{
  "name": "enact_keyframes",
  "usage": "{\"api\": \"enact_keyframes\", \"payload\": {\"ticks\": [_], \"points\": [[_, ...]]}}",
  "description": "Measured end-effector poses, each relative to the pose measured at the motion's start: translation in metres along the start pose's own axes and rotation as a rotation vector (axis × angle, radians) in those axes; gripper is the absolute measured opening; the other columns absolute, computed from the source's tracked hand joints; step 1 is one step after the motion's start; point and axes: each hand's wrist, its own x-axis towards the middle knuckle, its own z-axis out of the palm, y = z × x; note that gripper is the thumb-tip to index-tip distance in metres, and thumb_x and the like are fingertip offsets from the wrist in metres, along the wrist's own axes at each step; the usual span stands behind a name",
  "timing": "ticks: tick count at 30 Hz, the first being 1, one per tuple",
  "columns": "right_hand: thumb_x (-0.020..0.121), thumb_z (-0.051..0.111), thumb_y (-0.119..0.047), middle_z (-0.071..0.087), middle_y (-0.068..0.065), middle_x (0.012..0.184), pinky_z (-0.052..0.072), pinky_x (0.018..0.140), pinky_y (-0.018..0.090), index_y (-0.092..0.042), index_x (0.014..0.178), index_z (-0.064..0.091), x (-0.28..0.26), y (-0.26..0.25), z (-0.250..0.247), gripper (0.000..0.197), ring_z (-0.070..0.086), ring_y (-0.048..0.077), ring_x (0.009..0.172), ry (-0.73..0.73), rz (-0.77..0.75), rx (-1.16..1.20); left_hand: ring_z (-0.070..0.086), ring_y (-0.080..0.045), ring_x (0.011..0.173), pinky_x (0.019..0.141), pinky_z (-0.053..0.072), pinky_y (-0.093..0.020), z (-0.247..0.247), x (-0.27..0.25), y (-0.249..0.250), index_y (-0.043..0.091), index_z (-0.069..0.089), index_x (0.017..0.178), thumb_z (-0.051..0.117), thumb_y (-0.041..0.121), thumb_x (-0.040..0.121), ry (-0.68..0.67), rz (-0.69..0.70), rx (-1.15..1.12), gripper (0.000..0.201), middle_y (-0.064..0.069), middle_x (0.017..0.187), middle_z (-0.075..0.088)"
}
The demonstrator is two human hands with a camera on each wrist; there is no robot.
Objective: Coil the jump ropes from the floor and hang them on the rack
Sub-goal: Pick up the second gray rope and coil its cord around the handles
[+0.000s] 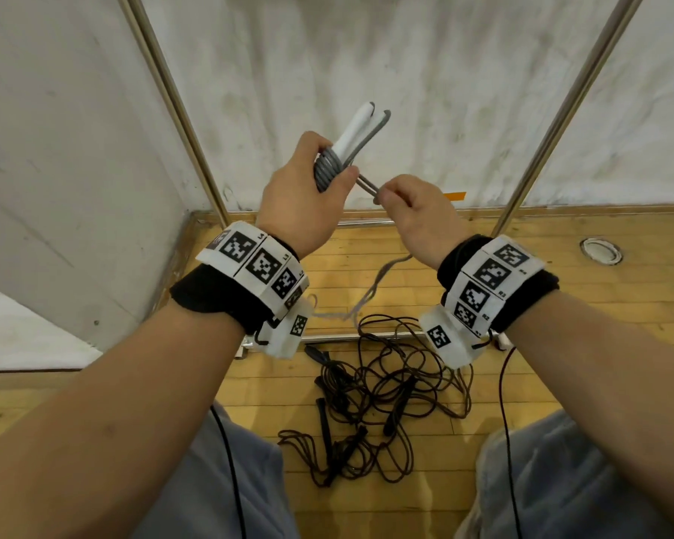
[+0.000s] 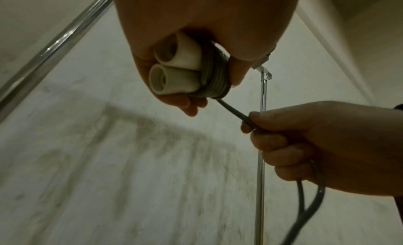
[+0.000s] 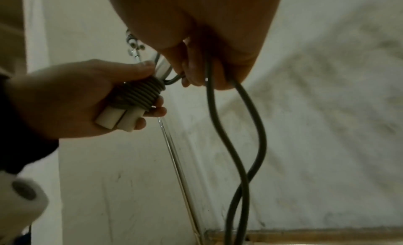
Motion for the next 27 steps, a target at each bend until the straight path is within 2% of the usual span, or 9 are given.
{"api": "enact_keyframes", "payload": {"ticks": [2,7,10,13,16,19,23,25,27], "points": [[0.097,0.045,-0.023,0.047,-0.014,0.067,0.03,0.054,0.009,-0.018,0.089,0.06,0.0,-0.002,-0.002,0.018,0.044,-0.001,0.062,-0.014,-0.035,-0.081,0.05,-0.003,0.056,0.049,0.034,-0.02,-0.001,0.001,-0.003,0.026,0.045,0.102,0.058,0.043,0.088,0.0,0.002,0.043,0.026,0.013,0.065,0.049],[0.101,0.033,-0.032,0.044,-0.007,0.059,0.028,0.055,0.028,-0.014,0.074,0.053,-0.005,-0.003,-0.004,0.038,0.042,0.006,0.057,-0.039,-0.025,-0.243,0.053,-0.017,0.062,0.05,0.034,-0.027,-0.002,0.001,-0.009,0.02,0.045,0.104,0.059,0.041,0.089,-0.074,0.068,0.19,0.029,0.011,0.072,0.049],[0.099,0.038,-0.034,0.045,-0.007,0.059,0.028,0.051,0.022,-0.014,0.074,0.054,-0.007,-0.002,-0.005,0.036,0.041,0.007,0.055,-0.07,-0.005,-0.277,0.05,-0.017,0.063,0.048,0.031,-0.026,-0.001,0.003,-0.015,0.019,0.044,0.11,0.058,0.038,0.09,-0.079,0.073,0.247,0.031,0.007,0.08,0.051],[0.096,0.045,-0.035,0.047,-0.008,0.06,0.027,0.05,0.022,-0.017,0.075,0.056,-0.009,-0.004,-0.01,0.029,0.043,0.006,0.056,-0.148,0.032,-0.273,0.048,-0.019,0.074,0.062,0.035,-0.03,-0.002,0.008,-0.025,0.019,0.043,0.124,0.056,0.033,0.092,-0.135,0.048,0.346,0.037,0.002,0.094,0.051],[0.096,0.044,-0.032,0.046,-0.008,0.062,0.025,0.05,0.023,-0.02,0.074,0.054,-0.016,-0.009,-0.013,0.027,0.042,0.006,0.056,-0.21,0.016,-0.311,0.053,-0.025,0.078,0.065,0.039,-0.034,0.001,0.009,-0.033,0.017,0.044,0.117,0.055,0.031,0.093,-0.275,-0.003,0.473,0.03,-0.006,0.099,0.054],[0.096,0.045,-0.024,0.043,-0.008,0.06,0.026,0.048,0.015,-0.018,0.072,0.054,-0.02,-0.014,-0.009,0.026,0.04,0.006,0.056,-0.222,-0.054,-0.258,0.051,-0.022,0.069,0.058,0.036,-0.033,0.012,0.002,-0.035,0.018,0.04,0.109,0.055,0.034,0.093,-0.396,-0.019,0.579,0.027,-0.002,0.084,0.05],[0.097,0.043,-0.026,0.048,-0.009,0.064,0.03,0.053,0.021,-0.016,0.086,0.061,-0.017,-0.015,-0.011,0.023,0.044,0.008,0.059,-0.124,-0.097,-0.299,0.051,-0.016,0.067,0.054,0.033,-0.029,0.025,-0.012,-0.029,0.025,0.039,0.103,0.057,0.04,0.089,-0.506,0.069,0.629,0.027,0.001,0.09,0.06],[0.097,0.043,-0.03,0.054,-0.004,0.069,0.033,0.06,0.027,-0.016,0.086,0.062,-0.014,-0.011,-0.019,0.026,0.049,0.015,0.066,-0.034,-0.109,-0.317,0.057,-0.019,0.076,0.055,0.033,-0.028,0.03,-0.019,-0.024,0.029,0.047,0.111,0.054,0.054,0.084,-0.511,0.139,0.638,0.037,0.006,0.093,0.063],[0.096,0.044,-0.034,0.059,-0.001,0.073,0.036,0.063,0.028,-0.014,0.086,0.065,-0.01,-0.007,-0.026,0.03,0.052,0.017,0.069,0.037,-0.107,-0.343,0.058,-0.017,0.073,0.05,0.034,-0.026,0.033,-0.024,-0.018,0.034,0.053,0.102,0.05,0.066,0.081,-0.504,0.191,0.601,0.038,0.009,0.083,0.062]]}}
